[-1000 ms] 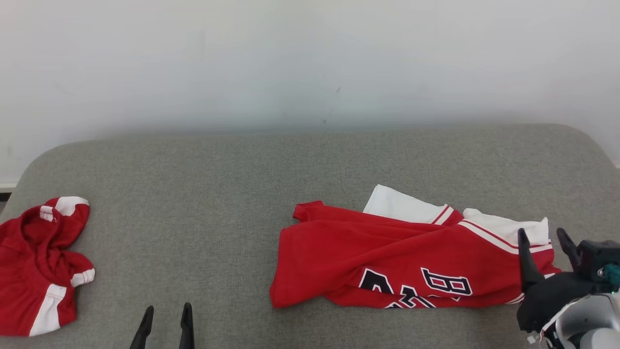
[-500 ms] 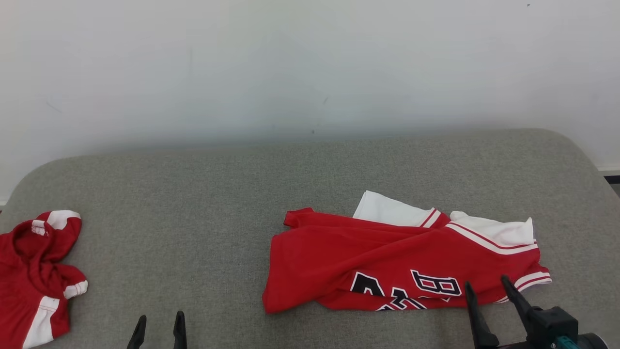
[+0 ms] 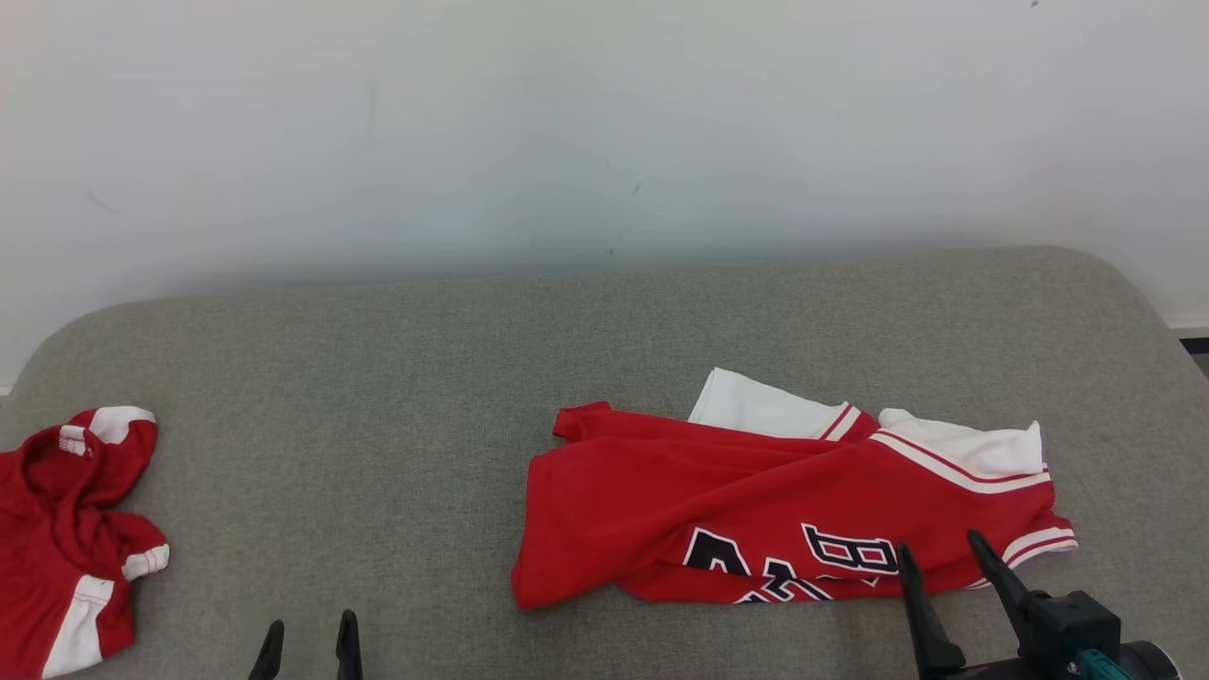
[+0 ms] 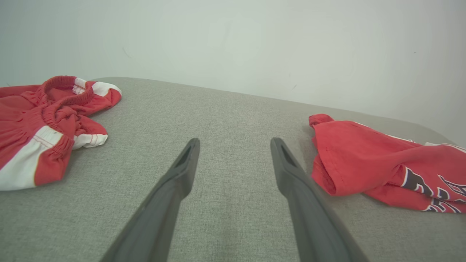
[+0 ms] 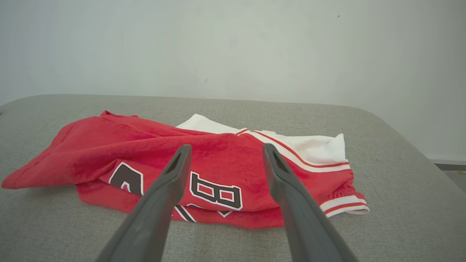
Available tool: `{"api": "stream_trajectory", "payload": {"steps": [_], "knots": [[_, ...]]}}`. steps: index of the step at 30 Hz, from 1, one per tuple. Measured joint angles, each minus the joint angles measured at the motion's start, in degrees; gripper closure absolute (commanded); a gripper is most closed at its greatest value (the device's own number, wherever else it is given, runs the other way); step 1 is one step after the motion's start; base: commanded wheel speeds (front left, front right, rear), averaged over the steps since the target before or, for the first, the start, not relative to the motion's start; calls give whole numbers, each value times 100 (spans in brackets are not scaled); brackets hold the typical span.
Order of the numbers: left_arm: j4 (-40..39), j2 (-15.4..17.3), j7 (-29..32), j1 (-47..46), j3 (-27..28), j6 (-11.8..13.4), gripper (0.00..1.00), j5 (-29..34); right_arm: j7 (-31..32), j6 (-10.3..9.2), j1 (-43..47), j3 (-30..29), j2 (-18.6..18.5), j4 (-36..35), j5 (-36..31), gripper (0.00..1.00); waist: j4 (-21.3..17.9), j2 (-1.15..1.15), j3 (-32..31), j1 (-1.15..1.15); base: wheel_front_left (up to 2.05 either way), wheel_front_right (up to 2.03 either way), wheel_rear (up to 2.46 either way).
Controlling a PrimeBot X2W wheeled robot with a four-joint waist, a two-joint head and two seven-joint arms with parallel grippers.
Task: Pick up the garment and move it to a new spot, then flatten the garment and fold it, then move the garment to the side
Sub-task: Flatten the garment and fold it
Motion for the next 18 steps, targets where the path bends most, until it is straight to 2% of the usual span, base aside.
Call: {"api": "stream_trajectory", "payload": {"steps": [5, 13, 18], "knots": [[402, 2, 32, -268, -147, 18, 0, -163, 0, 0, -3, 62, 46, 14, 33, 0, -50, 0, 35, 0, 0, 0, 0], [1625, -7, 1255, -1657, -889, 15, 0, -1038, -3, -1, -97, 277, 83, 52, 60, 0, -274, 0, 154, 1, 0, 0, 0], [2150, -9, 1596, -2229, -1228, 16, 0, -1466, -22, 0, -176, 370, 83, 113, 88, 0, -525, 0, 251, 1, 0, 0, 0]]}}
